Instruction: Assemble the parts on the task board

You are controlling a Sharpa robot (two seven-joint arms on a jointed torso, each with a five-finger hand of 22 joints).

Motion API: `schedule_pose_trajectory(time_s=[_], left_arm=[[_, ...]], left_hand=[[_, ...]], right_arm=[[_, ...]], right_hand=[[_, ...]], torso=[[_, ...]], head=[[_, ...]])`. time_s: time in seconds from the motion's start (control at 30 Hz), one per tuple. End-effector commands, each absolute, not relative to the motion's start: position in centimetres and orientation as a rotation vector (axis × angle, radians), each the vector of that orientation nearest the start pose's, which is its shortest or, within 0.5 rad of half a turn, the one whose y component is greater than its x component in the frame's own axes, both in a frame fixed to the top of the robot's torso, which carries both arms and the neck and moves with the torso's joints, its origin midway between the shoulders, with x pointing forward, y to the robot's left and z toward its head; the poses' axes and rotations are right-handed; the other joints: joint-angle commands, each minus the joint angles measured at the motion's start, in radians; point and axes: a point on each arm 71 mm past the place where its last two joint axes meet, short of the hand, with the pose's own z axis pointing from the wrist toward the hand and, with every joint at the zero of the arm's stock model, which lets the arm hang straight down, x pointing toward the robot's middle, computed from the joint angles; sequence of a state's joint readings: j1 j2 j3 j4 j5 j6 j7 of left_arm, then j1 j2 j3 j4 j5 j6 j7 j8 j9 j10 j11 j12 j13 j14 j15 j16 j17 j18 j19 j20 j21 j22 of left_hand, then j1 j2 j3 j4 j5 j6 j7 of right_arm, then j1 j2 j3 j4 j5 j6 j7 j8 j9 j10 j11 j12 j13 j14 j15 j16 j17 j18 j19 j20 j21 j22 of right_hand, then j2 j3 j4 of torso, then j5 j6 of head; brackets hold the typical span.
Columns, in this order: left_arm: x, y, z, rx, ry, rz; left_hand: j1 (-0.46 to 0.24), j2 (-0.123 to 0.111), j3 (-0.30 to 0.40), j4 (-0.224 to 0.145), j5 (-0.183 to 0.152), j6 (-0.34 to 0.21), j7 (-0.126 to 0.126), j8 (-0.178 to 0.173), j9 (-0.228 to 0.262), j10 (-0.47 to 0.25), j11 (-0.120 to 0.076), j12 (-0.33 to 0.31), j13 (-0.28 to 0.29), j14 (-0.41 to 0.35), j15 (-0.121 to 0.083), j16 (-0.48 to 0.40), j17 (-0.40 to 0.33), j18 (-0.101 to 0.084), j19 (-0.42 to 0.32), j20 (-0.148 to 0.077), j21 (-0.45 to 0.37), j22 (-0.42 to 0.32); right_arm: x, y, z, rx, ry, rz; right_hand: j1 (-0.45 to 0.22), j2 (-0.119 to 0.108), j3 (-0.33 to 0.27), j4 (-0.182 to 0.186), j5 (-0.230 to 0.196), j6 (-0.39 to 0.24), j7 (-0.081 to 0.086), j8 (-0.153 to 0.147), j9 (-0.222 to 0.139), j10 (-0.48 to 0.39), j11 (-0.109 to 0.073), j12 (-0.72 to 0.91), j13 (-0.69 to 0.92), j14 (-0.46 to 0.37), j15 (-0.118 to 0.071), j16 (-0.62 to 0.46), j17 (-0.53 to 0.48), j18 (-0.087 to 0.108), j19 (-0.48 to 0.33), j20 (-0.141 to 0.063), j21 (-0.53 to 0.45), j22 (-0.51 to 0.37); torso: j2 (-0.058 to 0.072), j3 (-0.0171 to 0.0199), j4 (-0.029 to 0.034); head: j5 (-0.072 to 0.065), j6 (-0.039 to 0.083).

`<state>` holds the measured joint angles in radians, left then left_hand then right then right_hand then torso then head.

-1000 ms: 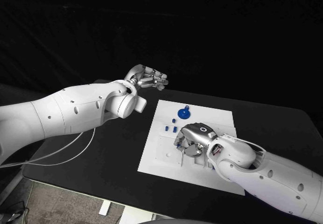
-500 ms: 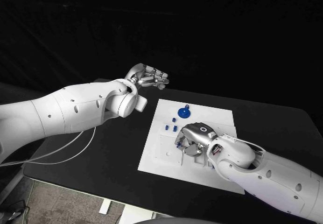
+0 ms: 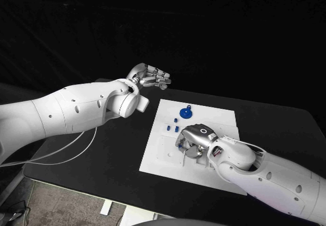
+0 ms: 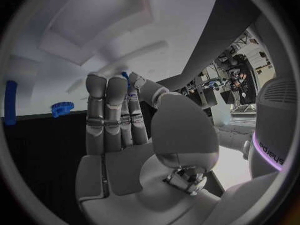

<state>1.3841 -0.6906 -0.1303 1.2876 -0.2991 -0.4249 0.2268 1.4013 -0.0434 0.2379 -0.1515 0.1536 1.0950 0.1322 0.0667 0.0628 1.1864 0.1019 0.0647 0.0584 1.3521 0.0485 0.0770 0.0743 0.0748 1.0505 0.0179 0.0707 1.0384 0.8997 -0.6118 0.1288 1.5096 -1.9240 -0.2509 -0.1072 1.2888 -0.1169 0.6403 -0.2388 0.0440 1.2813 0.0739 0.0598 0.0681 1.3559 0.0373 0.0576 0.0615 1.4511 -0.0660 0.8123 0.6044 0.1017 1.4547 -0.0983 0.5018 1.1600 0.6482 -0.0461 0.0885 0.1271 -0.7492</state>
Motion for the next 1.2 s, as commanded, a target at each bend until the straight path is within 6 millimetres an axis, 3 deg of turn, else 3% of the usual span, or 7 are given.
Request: schedule_pose_trajectory(time_s=[0.03,0.2,0.4,0.47,0.6,0.7,1.2], left_arm=[[55.3,20.3,-12.7,-0.771,1.452,-1.221],[55.3,20.2,-12.7,-0.770,1.455,-1.223],[55.3,20.2,-12.7,-0.770,1.458,-1.224],[55.3,20.2,-12.7,-0.771,1.459,-1.223],[55.3,20.3,-12.7,-0.772,1.460,-1.222],[55.3,20.4,-12.7,-0.773,1.460,-1.221],[55.3,20.9,-12.7,-0.775,1.459,-1.216]], left_hand=[[0.006,0.004,0.000,0.004,0.001,-0.005,0.001,-0.002,0.001,-0.006,0.000,-0.002,0.000,-0.006,0.000,-0.006,-0.001,-0.003,0.000,0.009,-0.003,-0.001],[0.006,0.004,0.000,0.004,0.001,-0.005,0.001,-0.002,0.001,-0.006,0.000,-0.002,0.000,-0.006,0.000,-0.006,-0.001,-0.003,0.001,0.009,-0.003,-0.002],[0.006,0.004,-0.001,0.005,0.001,-0.005,0.001,-0.002,0.001,-0.008,0.000,-0.002,0.000,-0.007,0.000,-0.006,-0.002,-0.002,0.001,0.009,-0.003,-0.002],[0.006,0.004,-0.001,0.005,0.001,-0.005,0.001,-0.002,0.001,-0.008,0.000,-0.002,0.000,-0.007,0.000,-0.006,-0.002,-0.002,0.001,0.009,-0.003,-0.002],[0.007,0.003,-0.001,0.005,0.000,-0.005,0.001,-0.002,0.001,-0.010,0.001,-0.002,0.000,-0.009,0.001,-0.007,-0.002,-0.002,0.001,0.009,-0.003,-0.003],[0.006,0.003,-0.001,0.005,0.000,-0.005,0.001,-0.002,0.001,-0.011,0.001,-0.002,0.000,-0.010,0.002,-0.007,-0.002,-0.002,0.001,0.010,-0.003,-0.003],[0.008,0.003,-0.001,0.005,0.000,-0.004,0.001,-0.001,0.001,-0.012,0.002,-0.002,0.000,-0.011,0.002,-0.006,-0.002,0.000,0.001,0.010,-0.003,-0.005]], right_arm=[[42.7,-8.2,-26.2,-0.546,1.632,0.719],[42.8,-8.2,-26.3,-0.535,1.633,0.720],[43.0,-8.6,-26.4,-0.509,1.640,0.724],[43.0,-8.7,-26.4,-0.498,1.636,0.725],[43.0,-8.9,-26.2,-0.483,1.622,0.729],[42.9,-9.1,-26.0,-0.473,1.605,0.735],[42.6,-11.1,-23.1,-0.398,1.533,0.746]], right_hand=[[0.000,0.015,-0.006,0.000,0.004,0.000,0.001,0.004,0.001,0.025,-0.020,0.002,0.001,-0.001,-0.007,0.004,0.001,0.010,0.010,0.001,-0.008,0.004],[-0.012,0.016,-0.005,0.016,0.009,-0.044,0.014,0.001,-0.004,-0.026,-0.005,0.002,-0.001,0.000,0.008,0.004,0.000,0.011,0.008,0.012,-0.020,0.004],[-0.056,-0.045,-0.051,0.037,0.041,-0.137,0.035,0.001,-0.006,-0.156,0.032,0.002,-0.003,-0.008,0.027,-0.003,-0.011,0.035,0.003,0.033,-0.096,-0.027],[-0.058,-0.068,-0.098,0.043,0.059,-0.168,0.026,0.002,-0.006,-0.213,0.044,0.002,-0.003,-0.010,0.035,-0.009,-0.020,0.044,0.007,0.042,-0.116,-0.041],[-0.006,-0.057,-0.243,0.057,0.066,-0.194,0.017,0.002,-0.006,-0.268,0.057,0.001,-0.003,-0.011,0.046,-0.012,-0.041,0.065,0.026,0.058,-0.158,-0.075],[0.013,-0.062,-0.279,0.069,0.068,-0.202,0.011,0.002,-0.006,-0.280,0.061,0.001,-0.003,-0.012,0.049,-0.006,-0.051,0.070,0.037,0.062,-0.176,-0.085],[-0.008,-0.073,-0.183,0.065,0.054,-0.188,0.021,0.002,-0.006,-0.230,0.048,0.000,-0.003,-0.006,0.039,0.009,-0.057,0.056,0.046,0.051,-0.169,-0.073]], torso=[[0.000,-0.0008,-0.0005],[0.000,-0.0007,-0.0005],[0.000,-0.0006,-0.0004],[0.000,0.0002,-0.0009],[0.001,0.0010,-0.0010],[0.000,0.0018,-0.0012],[0.000,0.0026,-0.0043]], head=[[0.001,0.000],[0.001,0.002],[0.000,0.002],[-0.001,0.003],[-0.004,0.004],[-0.008,0.005],[-0.049,0.022]])
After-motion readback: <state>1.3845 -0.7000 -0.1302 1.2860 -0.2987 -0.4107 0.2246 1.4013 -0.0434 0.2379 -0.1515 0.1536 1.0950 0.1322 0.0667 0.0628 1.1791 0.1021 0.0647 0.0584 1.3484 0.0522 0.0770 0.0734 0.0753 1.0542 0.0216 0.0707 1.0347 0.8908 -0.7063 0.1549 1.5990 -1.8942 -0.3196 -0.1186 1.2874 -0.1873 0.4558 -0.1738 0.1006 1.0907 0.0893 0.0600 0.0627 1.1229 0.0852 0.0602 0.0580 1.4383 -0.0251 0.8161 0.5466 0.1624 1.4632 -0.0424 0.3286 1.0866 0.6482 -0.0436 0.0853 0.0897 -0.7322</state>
